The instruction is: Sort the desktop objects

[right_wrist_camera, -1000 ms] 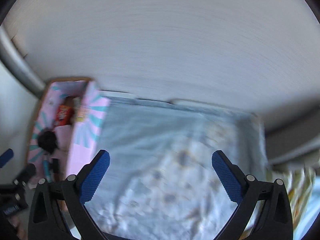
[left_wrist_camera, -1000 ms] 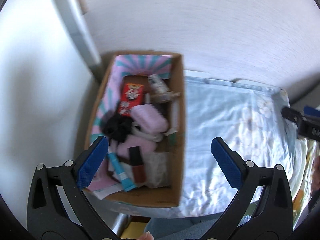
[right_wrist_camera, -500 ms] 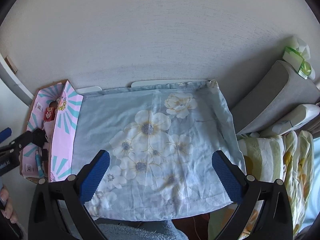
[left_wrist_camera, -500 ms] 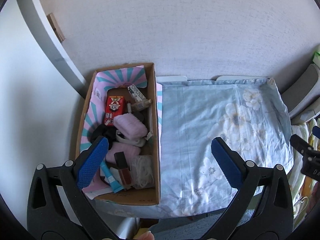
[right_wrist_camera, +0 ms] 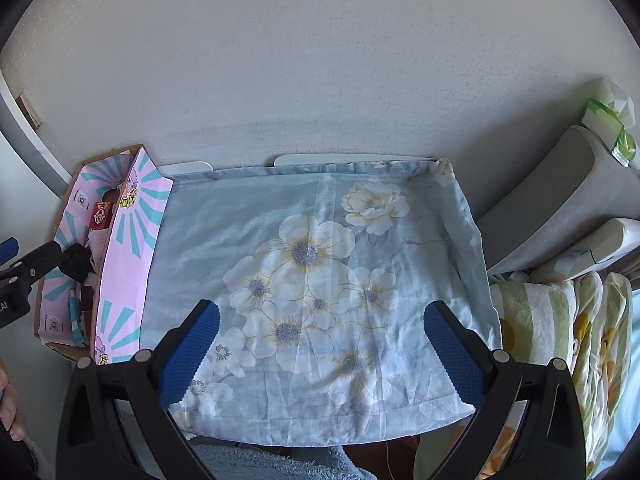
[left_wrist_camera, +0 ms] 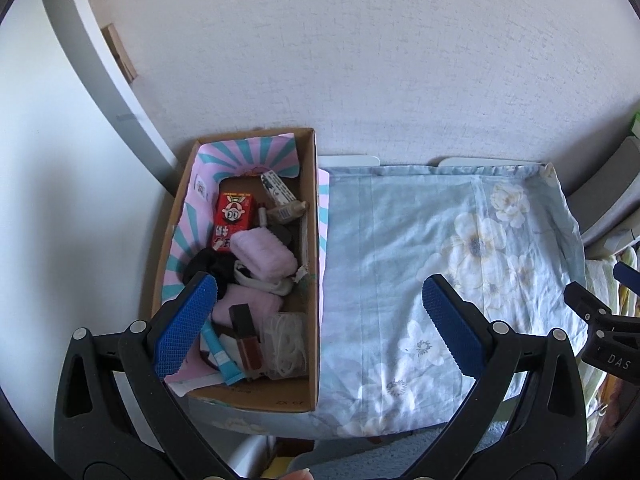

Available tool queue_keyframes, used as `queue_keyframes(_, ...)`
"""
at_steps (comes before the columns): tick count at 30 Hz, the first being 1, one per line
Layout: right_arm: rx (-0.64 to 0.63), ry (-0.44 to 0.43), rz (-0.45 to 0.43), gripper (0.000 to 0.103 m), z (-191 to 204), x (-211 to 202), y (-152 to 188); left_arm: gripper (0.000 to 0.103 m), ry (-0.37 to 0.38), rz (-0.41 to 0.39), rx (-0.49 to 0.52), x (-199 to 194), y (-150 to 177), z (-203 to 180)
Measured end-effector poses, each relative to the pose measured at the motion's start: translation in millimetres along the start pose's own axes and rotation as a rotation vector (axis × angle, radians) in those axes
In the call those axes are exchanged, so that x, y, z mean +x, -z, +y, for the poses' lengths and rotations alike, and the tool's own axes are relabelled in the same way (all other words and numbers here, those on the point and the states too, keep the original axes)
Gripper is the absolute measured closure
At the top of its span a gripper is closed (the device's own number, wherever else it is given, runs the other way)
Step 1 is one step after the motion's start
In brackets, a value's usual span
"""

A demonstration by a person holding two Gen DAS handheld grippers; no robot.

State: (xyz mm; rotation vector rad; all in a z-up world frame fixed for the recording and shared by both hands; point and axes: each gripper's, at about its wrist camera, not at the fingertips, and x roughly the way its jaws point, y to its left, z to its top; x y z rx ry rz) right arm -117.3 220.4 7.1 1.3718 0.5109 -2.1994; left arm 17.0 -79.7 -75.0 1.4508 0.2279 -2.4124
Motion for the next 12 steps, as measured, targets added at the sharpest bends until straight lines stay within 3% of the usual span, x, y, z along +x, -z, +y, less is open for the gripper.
queue_keyframes(12, -0.032, -0.014, 0.003, 0.001, 0.5, 3.2, -8.5, 0.0, -0.007, -0.01, -0.022, 0.1, 0.0, 1.9)
